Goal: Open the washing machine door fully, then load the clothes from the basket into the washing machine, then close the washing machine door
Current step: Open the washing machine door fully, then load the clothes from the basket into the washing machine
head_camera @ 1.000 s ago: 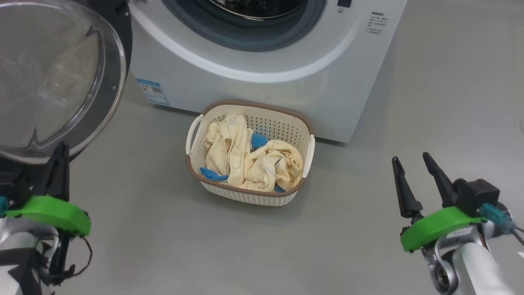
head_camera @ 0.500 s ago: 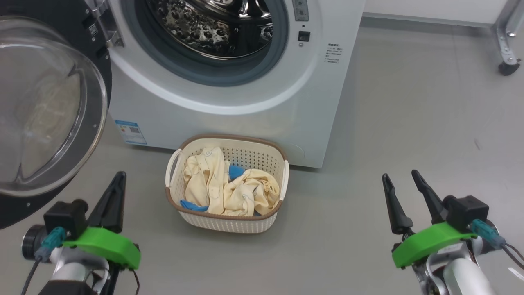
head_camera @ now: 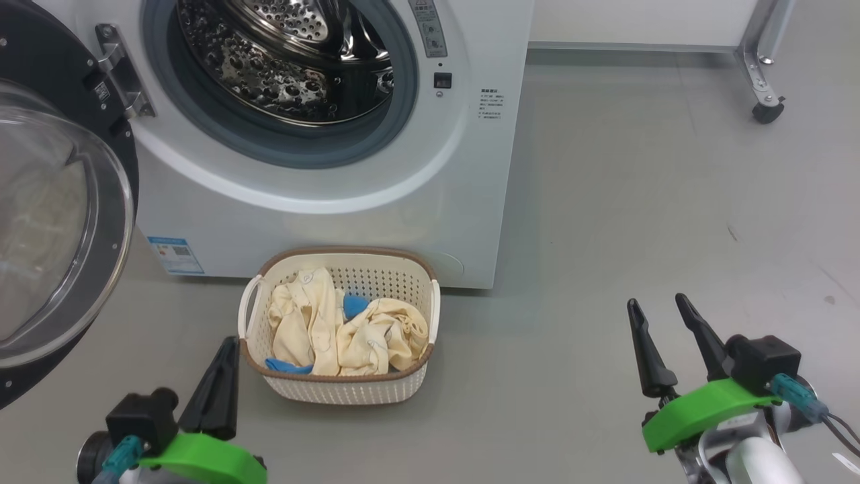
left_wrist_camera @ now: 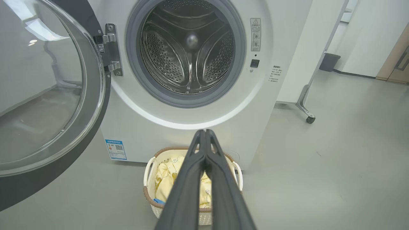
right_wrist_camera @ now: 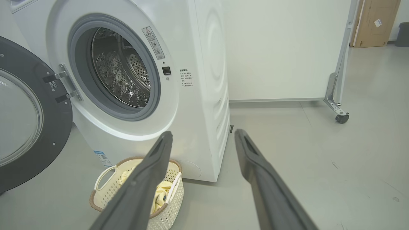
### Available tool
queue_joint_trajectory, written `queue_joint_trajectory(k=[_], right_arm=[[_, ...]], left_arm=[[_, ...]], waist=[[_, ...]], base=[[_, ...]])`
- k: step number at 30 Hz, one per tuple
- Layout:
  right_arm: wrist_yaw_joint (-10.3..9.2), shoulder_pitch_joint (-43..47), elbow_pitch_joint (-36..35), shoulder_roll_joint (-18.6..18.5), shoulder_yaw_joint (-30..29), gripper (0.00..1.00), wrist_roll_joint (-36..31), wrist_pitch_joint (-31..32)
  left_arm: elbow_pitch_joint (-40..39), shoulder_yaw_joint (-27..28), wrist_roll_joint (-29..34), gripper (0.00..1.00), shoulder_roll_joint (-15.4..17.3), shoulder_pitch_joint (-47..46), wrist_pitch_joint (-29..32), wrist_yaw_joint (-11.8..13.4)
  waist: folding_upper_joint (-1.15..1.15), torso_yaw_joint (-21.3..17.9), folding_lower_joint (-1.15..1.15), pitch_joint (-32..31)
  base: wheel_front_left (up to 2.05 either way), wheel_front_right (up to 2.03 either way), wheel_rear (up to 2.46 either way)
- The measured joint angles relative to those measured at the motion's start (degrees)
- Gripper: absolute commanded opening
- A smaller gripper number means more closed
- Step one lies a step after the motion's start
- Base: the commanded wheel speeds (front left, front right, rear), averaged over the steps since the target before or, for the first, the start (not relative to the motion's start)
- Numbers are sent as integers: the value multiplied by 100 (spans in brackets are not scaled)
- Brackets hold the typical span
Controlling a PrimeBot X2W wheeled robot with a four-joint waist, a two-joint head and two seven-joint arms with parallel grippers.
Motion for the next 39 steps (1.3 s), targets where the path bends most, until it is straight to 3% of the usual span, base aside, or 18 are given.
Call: queue_joint_trajectory(k=[3,4,5,6,39], right_arm=[[0,0,-2,4,2,100,0,-1],[0,0,-2,5,4,100,0,-1],[0,0,-2,8,5,100,0,-1],[0,0,-2,10,5,100,0,-1],[0,-2,70,31,21,100,43,-35]], left_arm=[[-74,7,43,0,-57,73,-36,-1],[-101,23,44,12,-81,96,-52,-1],[-132,47,52,46,-104,110,-53,0],[-162,80,51,100,-127,116,-56,0],[-255,1066,581,100,-806,475,-58,-616]], waist=[[0,-43,0,-12],[0,-56,0,-17],[0,-68,0,-22],[0,-80,0,-26],[0,-129,1,14]], base=[[0,0,0],[0,0,0],[0,0,0],[0,0,0],[0,0,0]])
